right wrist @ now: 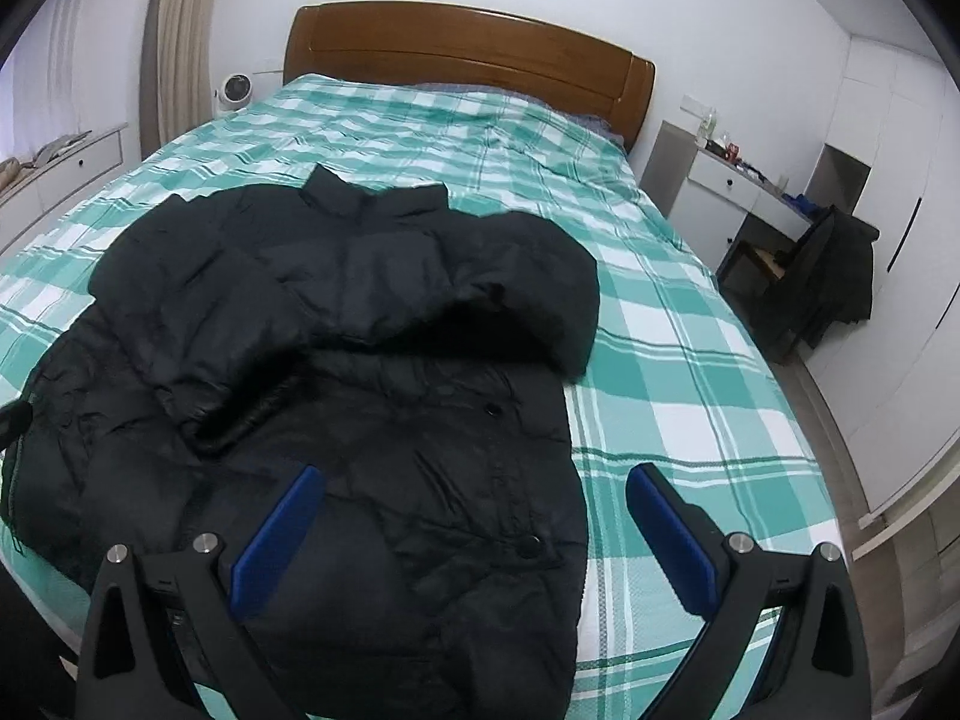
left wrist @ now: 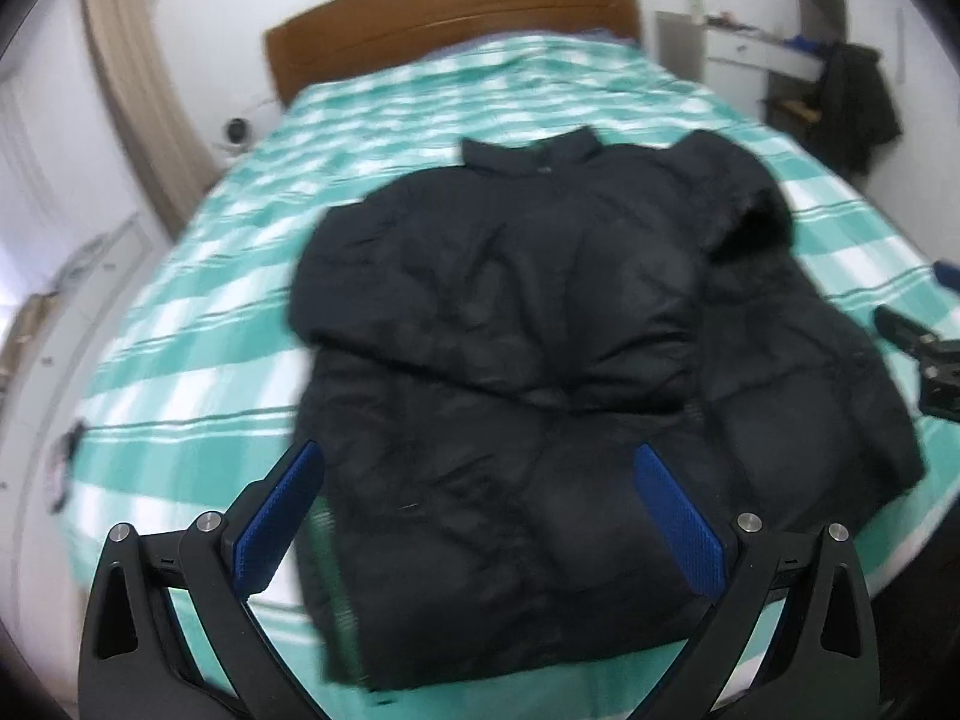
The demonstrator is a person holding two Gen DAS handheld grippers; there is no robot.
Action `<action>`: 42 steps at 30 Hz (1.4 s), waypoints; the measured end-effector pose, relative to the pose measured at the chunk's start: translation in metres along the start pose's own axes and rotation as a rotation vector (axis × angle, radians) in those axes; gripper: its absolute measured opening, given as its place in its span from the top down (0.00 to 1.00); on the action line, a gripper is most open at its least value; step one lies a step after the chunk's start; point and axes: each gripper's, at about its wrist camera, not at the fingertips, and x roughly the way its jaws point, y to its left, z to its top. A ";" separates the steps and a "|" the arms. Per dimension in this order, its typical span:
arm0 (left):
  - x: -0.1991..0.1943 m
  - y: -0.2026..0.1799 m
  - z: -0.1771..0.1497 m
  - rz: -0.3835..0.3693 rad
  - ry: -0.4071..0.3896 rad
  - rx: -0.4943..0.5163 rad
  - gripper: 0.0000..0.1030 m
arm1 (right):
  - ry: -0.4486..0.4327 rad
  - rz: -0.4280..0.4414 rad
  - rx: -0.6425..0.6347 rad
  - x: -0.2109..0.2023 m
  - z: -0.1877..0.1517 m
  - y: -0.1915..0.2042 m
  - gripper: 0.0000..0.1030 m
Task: Fold large clothes
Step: 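Grasp the jacket sleeve with the left gripper and pull it outward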
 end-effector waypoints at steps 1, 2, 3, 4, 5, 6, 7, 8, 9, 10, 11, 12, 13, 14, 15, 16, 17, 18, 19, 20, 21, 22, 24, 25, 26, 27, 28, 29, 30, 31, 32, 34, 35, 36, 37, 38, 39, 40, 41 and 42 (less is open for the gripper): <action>0.004 -0.006 0.003 -0.037 0.002 0.007 0.00 | 0.002 0.009 0.024 0.002 -0.002 -0.005 0.00; 0.009 -0.015 0.008 -0.078 0.007 0.027 0.00 | 0.006 0.016 0.044 0.003 -0.005 -0.008 0.00; 0.014 -0.022 0.012 -0.106 0.009 0.048 0.00 | 0.010 0.021 0.062 0.005 -0.008 -0.011 0.00; 0.020 -0.032 0.017 -0.134 0.010 0.076 0.00 | 0.013 0.024 0.083 0.006 -0.012 -0.015 0.00; 0.031 -0.049 0.024 -0.163 0.010 0.120 0.00 | 0.016 0.029 0.106 0.007 -0.016 -0.019 0.00; 0.040 -0.061 0.029 -0.171 0.010 0.152 0.00 | 0.019 0.032 0.122 0.008 -0.020 -0.022 0.00; 0.048 -0.071 0.034 -0.174 0.008 0.178 0.00 | 0.023 0.036 0.140 0.009 -0.024 -0.025 0.00; 0.059 -0.082 0.038 -0.172 0.002 0.207 0.00 | 0.028 0.043 0.156 0.009 -0.027 -0.027 0.00; 0.072 -0.091 0.043 -0.145 -0.003 0.233 0.00 | 0.031 0.052 0.170 0.008 -0.031 -0.030 0.00; 0.084 -0.096 0.046 -0.121 -0.001 0.251 0.01 | 0.031 0.058 0.179 0.006 -0.034 -0.032 0.00; 0.092 -0.099 0.047 -0.112 0.003 0.261 0.06 | 0.027 0.065 0.186 0.004 -0.037 -0.034 0.00; 0.103 -0.100 0.048 -0.116 0.018 0.271 0.13 | 0.019 0.069 0.188 0.000 -0.040 -0.036 0.00; 0.111 -0.100 0.048 -0.127 0.044 0.273 0.36 | 0.009 0.071 0.188 -0.004 -0.042 -0.037 0.00; 0.119 -0.098 0.047 -0.147 0.083 0.265 0.49 | -0.002 0.073 0.189 -0.007 -0.044 -0.038 0.00; 0.123 -0.092 0.047 -0.183 0.107 0.245 0.54 | -0.014 0.073 0.188 -0.010 -0.046 -0.039 0.00; 0.120 -0.087 0.047 -0.201 0.102 0.232 0.67 | -0.023 0.073 0.188 -0.013 -0.047 -0.040 0.00; 0.113 -0.083 0.048 -0.206 0.093 0.229 0.82 | -0.029 0.072 0.188 -0.015 -0.048 -0.040 0.00; 0.106 -0.078 0.048 -0.205 0.086 0.222 0.88 | -0.037 0.073 0.188 -0.017 -0.049 -0.041 0.00; 0.098 -0.072 0.049 -0.215 0.079 0.208 0.91 | -0.047 0.074 0.189 -0.019 -0.050 -0.041 0.00; 0.083 -0.060 0.051 -0.235 0.069 0.176 0.93 | -0.054 0.074 0.189 -0.021 -0.051 -0.041 0.00; 0.071 -0.050 0.052 -0.236 0.055 0.158 0.93 | -0.064 0.076 0.188 -0.023 -0.051 -0.041 0.00; 0.054 -0.035 0.054 -0.234 0.030 0.135 0.94 | -0.073 0.076 0.187 -0.026 -0.051 -0.040 0.00; 0.027 -0.008 0.057 -0.219 -0.011 0.100 0.94 | -0.093 0.073 0.180 -0.031 -0.050 -0.036 0.00; 0.010 0.012 0.058 -0.203 -0.038 0.075 0.94 | -0.099 0.074 0.177 -0.034 -0.050 -0.035 0.00; -0.007 0.035 0.059 -0.178 -0.068 0.043 0.94 | -0.106 0.076 0.171 -0.036 -0.048 -0.032 0.00; -0.016 0.053 0.062 -0.158 -0.088 0.016 0.94 | -0.111 0.077 0.165 -0.037 -0.047 -0.029 0.00; -0.026 0.073 0.063 -0.141 -0.107 -0.014 0.94 | -0.113 0.081 0.157 -0.039 -0.046 -0.025 0.00; -0.039 0.098 0.062 -0.117 -0.127 -0.055 0.94 | -0.114 0.084 0.151 -0.040 -0.045 -0.023 0.00; -0.054 0.131 0.060 -0.079 -0.153 -0.112 0.94 | -0.118 0.091 0.142 -0.041 -0.043 -0.019 0.00; -0.064 0.157 0.057 -0.045 -0.170 -0.152 0.94 | -0.122 0.095 0.134 -0.042 -0.042 -0.015 0.00; -0.073 0.179 0.054 -0.009 -0.185 -0.183 0.94 | -0.125 0.099 0.129 -0.043 -0.041 -0.012 0.00; -0.089 0.227 0.044 0.105 -0.214 -0.238 0.94 | -0.131 0.110 0.118 -0.045 -0.039 -0.006 0.00; -0.092 0.248 0.039 0.158 -0.213 -0.263 0.94 | -0.135 0.117 0.112 -0.046 -0.037 -0.003 0.00; -0.092 0.265 0.035 0.196 -0.207 -0.285 0.94 | -0.139 0.120 0.108 -0.048 -0.035 -0.001 0.00; -0.091 0.288 0.027 0.244 -0.194 -0.319 0.94 | -0.144 0.124 0.102 -0.049 -0.033 0.001 0.00; -0.087 0.306 0.019 0.275 -0.176 -0.351 0.94 | -0.148 0.127 0.099 -0.050 -0.032 0.003 0.00; -0.083 0.319 0.012 0.289 -0.159 -0.376 0.93 | -0.152 0.129 0.092 -0.051 -0.030 0.004 0.00; -0.080 0.331 0.006 0.300 -0.139 -0.393 0.92 | -0.154 0.129 0.088 -0.052 -0.030 0.006 0.00; -0.074 0.340 -0.001 0.315 -0.112 -0.400 0.87 | -0.157 0.130 0.081 -0.052 -0.028 0.007 0.00; -0.067 0.348 -0.007 0.352 -0.084 -0.402 0.84 | -0.159 0.133 0.070 -0.051 -0.026 0.009 0.00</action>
